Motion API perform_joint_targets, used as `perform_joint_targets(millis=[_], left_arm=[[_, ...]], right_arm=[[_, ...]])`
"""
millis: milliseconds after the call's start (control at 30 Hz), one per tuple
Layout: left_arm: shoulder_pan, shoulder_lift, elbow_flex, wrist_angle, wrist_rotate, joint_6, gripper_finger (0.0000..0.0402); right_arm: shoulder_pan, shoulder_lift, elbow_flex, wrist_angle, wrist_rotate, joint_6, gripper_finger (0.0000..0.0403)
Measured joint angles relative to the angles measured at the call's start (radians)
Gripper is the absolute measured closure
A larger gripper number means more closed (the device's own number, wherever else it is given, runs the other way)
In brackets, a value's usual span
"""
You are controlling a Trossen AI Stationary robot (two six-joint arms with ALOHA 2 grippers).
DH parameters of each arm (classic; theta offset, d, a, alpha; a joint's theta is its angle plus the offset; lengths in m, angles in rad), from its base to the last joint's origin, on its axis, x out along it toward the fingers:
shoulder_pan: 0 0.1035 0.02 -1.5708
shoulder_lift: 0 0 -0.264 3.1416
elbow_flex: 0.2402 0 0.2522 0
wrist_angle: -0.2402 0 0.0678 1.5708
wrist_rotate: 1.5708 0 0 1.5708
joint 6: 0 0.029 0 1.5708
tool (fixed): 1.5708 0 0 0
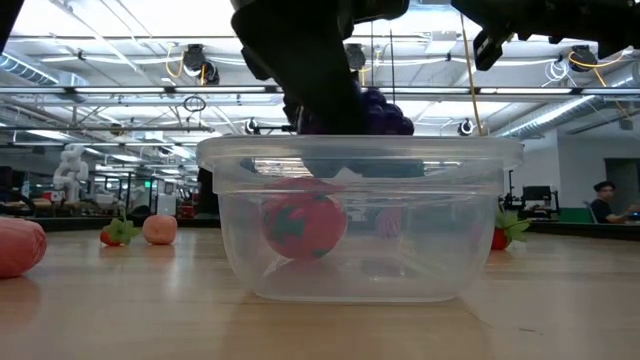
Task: Pick and placing Produce into tupperware
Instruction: Put the purple grapes into the transparent container
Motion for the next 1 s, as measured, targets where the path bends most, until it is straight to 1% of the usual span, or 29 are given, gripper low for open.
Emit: perform_joint_targets(millis=[433,1000], left_arm=[[-0.019,0.0,-0.001,0.033,0.001,0.001,0.016],[-0.025,0.018,-0.002,0.028,-0.001,-0.008,0.016]], right_arm=[[0.0,0.0,0.0,0.0,-0.001,-0.003,0.0385],[0.0,0.0,0.0,0.0,-0.002,-0.003,0.0385]])
